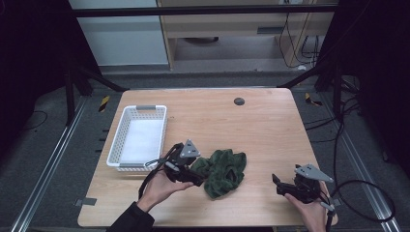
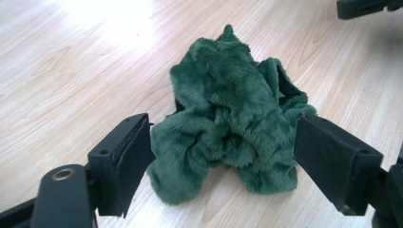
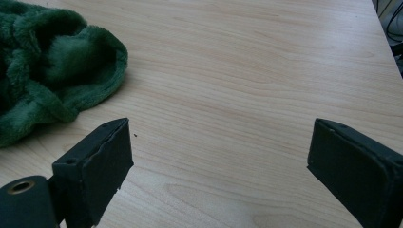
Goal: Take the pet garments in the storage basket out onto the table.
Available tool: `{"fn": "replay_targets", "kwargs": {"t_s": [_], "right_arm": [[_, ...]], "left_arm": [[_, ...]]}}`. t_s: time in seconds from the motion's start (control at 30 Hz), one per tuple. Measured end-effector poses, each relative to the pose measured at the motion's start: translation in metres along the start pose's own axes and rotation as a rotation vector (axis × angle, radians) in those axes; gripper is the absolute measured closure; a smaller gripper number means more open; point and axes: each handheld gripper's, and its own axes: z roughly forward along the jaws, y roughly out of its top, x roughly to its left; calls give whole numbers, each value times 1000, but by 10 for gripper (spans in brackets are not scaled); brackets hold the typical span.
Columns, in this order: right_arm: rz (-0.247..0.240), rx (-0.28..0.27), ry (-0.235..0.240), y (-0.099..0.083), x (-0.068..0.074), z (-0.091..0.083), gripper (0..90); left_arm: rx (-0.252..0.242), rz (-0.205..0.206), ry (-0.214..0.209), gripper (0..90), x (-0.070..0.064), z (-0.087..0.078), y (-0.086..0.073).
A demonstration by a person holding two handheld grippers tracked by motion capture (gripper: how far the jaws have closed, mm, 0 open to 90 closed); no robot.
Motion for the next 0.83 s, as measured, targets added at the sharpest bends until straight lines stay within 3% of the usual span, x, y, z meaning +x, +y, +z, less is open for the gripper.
{"fn": "replay_targets", "kwargs": {"t_s": [0.27, 0.53, 0.83], "right_arm": [[-4, 7, 10, 0, 2, 1, 80], [-9, 3, 15, 0, 3, 0, 85], [-7, 3, 27, -1, 4, -1, 95]], "left_arm": [[-76, -46, 48, 201, 4, -21, -27], [-128, -85, 84, 217, 8, -32, -54], [-142, -142, 120, 232, 16, -42, -82]]}}
